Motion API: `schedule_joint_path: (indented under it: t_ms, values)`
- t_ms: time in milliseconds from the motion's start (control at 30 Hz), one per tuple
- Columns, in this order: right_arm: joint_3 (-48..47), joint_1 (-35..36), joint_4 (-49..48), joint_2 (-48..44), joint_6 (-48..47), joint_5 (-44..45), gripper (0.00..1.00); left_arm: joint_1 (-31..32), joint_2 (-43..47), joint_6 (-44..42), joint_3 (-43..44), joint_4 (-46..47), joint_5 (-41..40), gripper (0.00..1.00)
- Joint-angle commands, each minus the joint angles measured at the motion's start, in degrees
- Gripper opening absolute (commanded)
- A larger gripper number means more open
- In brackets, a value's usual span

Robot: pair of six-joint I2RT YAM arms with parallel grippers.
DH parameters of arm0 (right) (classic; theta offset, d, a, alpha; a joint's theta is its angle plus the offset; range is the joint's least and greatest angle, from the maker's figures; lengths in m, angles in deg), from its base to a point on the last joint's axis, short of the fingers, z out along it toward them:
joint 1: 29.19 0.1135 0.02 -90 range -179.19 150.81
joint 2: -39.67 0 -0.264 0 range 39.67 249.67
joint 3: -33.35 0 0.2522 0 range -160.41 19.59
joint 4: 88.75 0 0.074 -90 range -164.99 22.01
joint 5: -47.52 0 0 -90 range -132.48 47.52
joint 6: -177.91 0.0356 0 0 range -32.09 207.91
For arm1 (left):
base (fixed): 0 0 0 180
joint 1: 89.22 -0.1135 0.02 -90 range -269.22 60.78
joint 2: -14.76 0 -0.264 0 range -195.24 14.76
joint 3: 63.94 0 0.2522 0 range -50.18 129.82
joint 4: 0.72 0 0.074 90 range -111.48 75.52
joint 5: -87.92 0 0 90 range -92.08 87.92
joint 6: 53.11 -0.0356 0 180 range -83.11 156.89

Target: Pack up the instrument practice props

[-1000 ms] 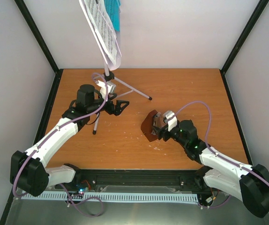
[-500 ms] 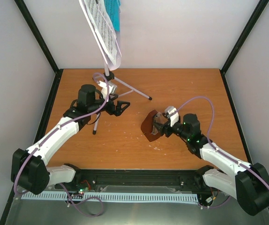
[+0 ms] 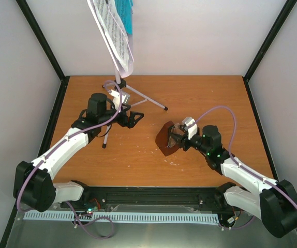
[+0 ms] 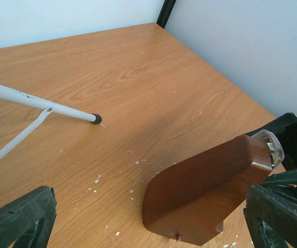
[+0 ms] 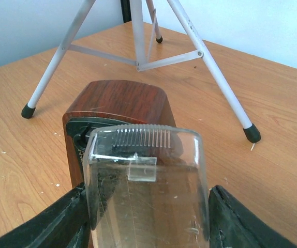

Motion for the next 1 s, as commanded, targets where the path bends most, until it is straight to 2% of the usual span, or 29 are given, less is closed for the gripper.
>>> schedule_joint_path:
  t_ms: [0,367,667,967]
  values:
    - [0.50,-0.25,-0.29,-2.55,-0.31,1.40,0.48,-0.22,0.09,-0.57,0.62,0.54,-0.44,1.00]
    - [4.14,0.17,-1.33,-8.91,1.66,3.26,0.44,-0.22,0.62,-0.65,0.72,0.39,-0.29,1.00]
    - [6.69,7.66,-1.89,-13.86,1.58,12.74,0.44,-0.22,2.37,-0.82,0.33,0.75,-1.77,0.99]
    - [8.72,10.00,-6.46,-14.84,4.64,16.66,0.44,-0.22,2.08,-0.63,0.37,0.71,-1.78,0.99]
